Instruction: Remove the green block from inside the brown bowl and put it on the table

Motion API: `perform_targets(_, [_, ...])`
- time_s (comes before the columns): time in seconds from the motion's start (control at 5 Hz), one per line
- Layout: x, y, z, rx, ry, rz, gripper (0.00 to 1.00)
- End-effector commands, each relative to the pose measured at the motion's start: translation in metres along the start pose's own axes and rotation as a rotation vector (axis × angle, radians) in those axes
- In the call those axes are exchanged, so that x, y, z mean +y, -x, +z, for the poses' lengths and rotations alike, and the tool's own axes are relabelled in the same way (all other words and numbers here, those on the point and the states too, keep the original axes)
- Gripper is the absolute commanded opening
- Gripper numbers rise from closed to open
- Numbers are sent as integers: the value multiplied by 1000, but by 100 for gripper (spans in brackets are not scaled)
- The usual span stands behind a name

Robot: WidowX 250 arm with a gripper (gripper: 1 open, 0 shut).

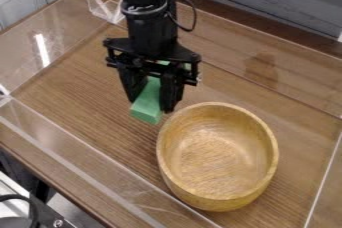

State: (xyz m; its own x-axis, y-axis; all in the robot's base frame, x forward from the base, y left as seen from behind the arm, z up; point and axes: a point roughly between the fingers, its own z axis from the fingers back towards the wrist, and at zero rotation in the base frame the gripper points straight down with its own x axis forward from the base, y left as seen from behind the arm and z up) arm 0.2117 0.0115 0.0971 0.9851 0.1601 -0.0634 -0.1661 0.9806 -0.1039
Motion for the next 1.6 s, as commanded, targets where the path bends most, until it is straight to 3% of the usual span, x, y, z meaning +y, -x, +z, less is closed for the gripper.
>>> perform_targets(0.0, [4, -6, 2, -28, -3, 0, 0])
perform_targets(1.4, [13, -26, -8, -44, 3, 9, 0])
